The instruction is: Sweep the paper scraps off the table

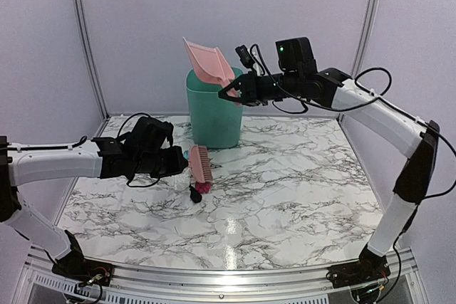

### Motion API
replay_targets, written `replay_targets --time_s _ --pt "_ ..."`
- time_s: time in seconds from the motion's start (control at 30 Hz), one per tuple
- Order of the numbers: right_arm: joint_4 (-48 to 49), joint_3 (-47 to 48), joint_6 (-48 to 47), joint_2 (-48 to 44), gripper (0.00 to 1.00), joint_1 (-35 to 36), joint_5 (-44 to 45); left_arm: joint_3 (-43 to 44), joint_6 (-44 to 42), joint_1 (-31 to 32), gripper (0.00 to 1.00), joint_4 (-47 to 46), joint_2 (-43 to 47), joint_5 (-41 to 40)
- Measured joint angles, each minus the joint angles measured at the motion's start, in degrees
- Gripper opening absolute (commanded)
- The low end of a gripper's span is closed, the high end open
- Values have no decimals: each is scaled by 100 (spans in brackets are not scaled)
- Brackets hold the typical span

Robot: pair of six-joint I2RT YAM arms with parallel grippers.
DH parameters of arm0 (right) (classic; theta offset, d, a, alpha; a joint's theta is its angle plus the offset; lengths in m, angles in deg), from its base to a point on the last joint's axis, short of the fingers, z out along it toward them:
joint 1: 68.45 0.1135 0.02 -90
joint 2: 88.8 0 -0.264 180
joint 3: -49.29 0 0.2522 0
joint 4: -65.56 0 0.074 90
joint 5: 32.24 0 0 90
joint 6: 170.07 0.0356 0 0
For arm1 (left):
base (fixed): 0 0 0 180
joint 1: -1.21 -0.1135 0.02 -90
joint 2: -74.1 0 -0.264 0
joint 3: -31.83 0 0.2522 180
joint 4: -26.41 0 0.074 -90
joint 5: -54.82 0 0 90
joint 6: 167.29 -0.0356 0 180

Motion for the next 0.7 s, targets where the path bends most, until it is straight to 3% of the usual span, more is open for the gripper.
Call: replay_targets --time_s 0.17,0.7 --pt "-444 -1316 -586 -811 0 61 494 42 -46 0 0 28 0 0" --pt "-1329 -3604 -1132 -2608 0 199 2267 363 -243 0 0 391 72 26"
